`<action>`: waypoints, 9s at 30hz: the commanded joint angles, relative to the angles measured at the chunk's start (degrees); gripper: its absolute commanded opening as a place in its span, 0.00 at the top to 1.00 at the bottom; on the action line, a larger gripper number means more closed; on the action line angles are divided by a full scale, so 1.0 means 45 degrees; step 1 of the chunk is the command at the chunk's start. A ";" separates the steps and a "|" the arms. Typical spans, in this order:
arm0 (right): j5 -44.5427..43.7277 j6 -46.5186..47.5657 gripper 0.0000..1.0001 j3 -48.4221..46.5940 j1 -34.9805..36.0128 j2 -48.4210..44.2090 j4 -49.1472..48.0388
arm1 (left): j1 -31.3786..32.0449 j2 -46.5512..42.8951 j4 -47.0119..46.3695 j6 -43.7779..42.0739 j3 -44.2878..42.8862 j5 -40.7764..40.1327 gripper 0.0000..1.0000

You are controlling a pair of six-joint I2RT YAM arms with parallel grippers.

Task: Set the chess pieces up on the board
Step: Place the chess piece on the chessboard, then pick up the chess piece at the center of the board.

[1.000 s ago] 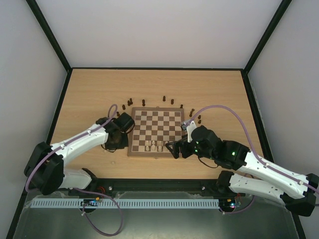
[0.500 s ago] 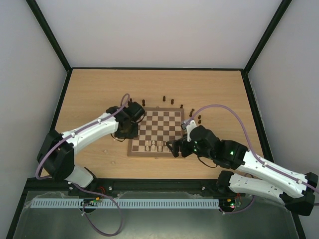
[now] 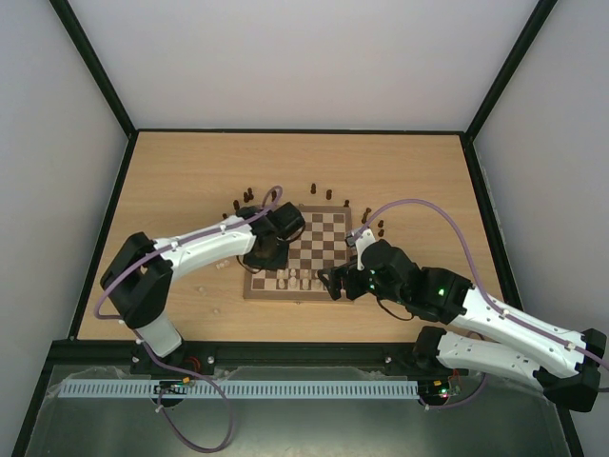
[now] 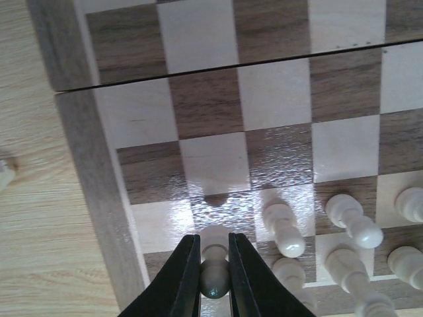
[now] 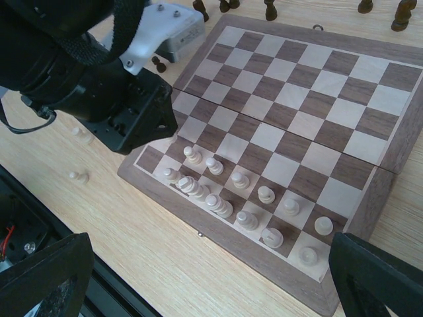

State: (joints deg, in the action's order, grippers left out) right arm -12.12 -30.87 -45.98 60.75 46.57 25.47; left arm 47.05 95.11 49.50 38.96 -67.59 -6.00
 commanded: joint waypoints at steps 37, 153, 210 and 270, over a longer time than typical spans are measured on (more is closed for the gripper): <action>-0.0003 0.0024 0.01 0.0008 -0.0033 -0.0189 0.0227 | 0.0455 0.0993 -0.0529 0.0129 0.0353 0.0181 0.87; 0.0809 0.0157 0.01 0.0119 -0.0019 -0.0592 0.0010 | -0.4671 0.0601 -0.1175 -0.2147 0.3019 -0.0486 0.41; 0.1097 0.0206 0.01 0.0178 -0.0003 -0.0719 -0.0098 | -0.6021 0.0720 -0.1152 -0.2303 0.2511 -0.1399 0.35; 0.0174 0.0062 0.01 -0.0276 0.0007 0.0057 -0.0183 | -0.5022 -0.5318 -0.3753 -0.0044 0.0786 0.4760 0.98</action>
State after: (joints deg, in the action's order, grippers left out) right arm -9.72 -30.63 -45.69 60.75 46.76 25.36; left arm 22.48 74.70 40.18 32.91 -62.30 5.63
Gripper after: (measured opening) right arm 0.987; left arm 0.101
